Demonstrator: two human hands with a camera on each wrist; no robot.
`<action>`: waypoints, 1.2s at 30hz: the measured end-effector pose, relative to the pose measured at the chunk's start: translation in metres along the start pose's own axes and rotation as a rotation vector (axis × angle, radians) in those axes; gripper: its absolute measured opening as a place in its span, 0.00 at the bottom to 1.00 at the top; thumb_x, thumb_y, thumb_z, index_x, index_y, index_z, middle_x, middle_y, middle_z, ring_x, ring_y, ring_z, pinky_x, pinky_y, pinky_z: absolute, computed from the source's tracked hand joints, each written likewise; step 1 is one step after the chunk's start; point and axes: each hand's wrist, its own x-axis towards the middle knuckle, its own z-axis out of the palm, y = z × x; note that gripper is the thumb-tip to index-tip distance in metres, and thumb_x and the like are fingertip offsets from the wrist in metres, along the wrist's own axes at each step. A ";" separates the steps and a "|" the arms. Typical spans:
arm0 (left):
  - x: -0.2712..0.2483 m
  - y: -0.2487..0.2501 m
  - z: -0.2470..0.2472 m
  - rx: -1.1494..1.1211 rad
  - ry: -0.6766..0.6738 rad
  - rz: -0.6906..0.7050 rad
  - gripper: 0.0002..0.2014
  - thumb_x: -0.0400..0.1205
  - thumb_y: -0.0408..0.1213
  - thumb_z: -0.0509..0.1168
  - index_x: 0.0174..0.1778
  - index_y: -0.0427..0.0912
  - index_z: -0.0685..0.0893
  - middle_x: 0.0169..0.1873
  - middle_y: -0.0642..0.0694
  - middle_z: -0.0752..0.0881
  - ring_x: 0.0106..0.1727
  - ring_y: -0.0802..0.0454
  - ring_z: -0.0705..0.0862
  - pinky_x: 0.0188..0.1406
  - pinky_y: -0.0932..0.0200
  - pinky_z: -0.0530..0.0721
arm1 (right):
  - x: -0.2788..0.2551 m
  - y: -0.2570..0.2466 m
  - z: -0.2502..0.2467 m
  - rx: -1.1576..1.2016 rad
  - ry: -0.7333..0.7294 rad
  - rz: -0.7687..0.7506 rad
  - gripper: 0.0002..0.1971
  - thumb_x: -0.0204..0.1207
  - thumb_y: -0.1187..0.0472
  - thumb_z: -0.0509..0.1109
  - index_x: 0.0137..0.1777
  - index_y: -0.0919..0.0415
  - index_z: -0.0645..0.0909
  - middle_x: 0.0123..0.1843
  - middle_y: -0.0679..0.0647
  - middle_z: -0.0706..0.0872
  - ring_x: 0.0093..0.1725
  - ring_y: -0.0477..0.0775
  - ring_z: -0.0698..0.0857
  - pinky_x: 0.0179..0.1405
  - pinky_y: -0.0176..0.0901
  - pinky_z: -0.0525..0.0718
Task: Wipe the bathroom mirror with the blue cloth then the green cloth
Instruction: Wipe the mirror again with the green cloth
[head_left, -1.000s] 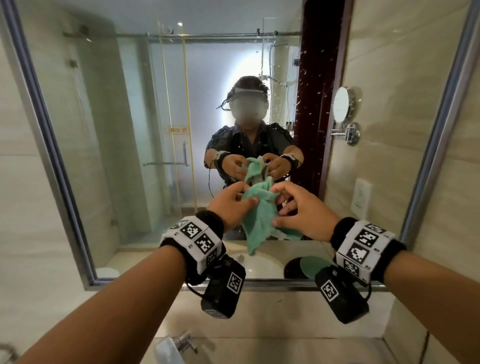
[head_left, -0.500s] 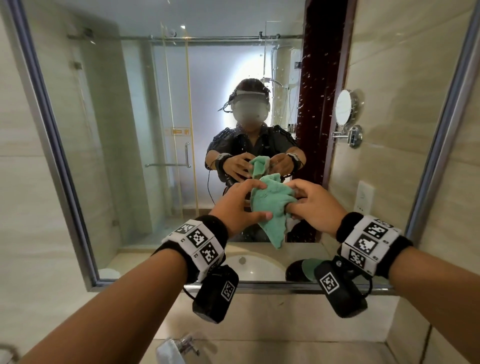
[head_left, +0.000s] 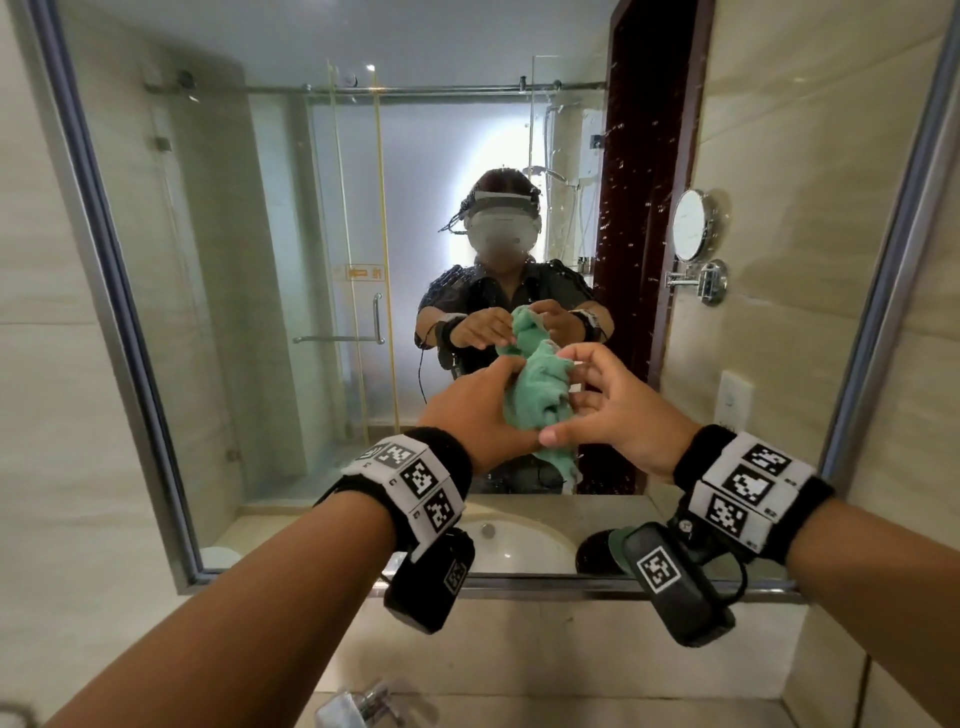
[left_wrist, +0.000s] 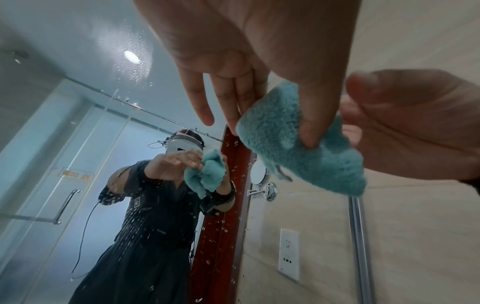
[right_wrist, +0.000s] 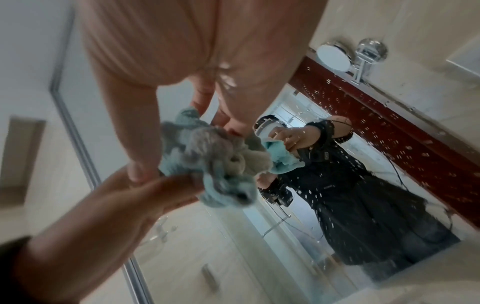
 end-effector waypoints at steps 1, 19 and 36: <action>0.002 0.000 -0.001 -0.020 0.004 -0.001 0.39 0.65 0.61 0.73 0.70 0.50 0.70 0.59 0.51 0.84 0.56 0.52 0.83 0.56 0.48 0.84 | 0.001 -0.002 0.000 -0.050 -0.006 -0.040 0.38 0.55 0.73 0.82 0.62 0.49 0.68 0.65 0.52 0.76 0.60 0.52 0.83 0.55 0.50 0.86; 0.011 -0.001 -0.035 -0.340 -0.087 -0.028 0.26 0.77 0.47 0.68 0.66 0.46 0.65 0.55 0.45 0.85 0.53 0.49 0.86 0.54 0.51 0.86 | 0.016 -0.017 -0.005 -0.172 -0.104 -0.211 0.21 0.77 0.70 0.67 0.67 0.51 0.75 0.68 0.50 0.79 0.64 0.46 0.82 0.58 0.36 0.82; 0.101 0.005 -0.138 0.149 0.306 0.036 0.30 0.79 0.53 0.65 0.76 0.56 0.63 0.72 0.49 0.74 0.68 0.46 0.75 0.66 0.43 0.76 | 0.117 -0.115 -0.038 -0.806 0.465 -0.422 0.21 0.73 0.67 0.70 0.65 0.52 0.74 0.58 0.50 0.72 0.49 0.44 0.76 0.40 0.13 0.71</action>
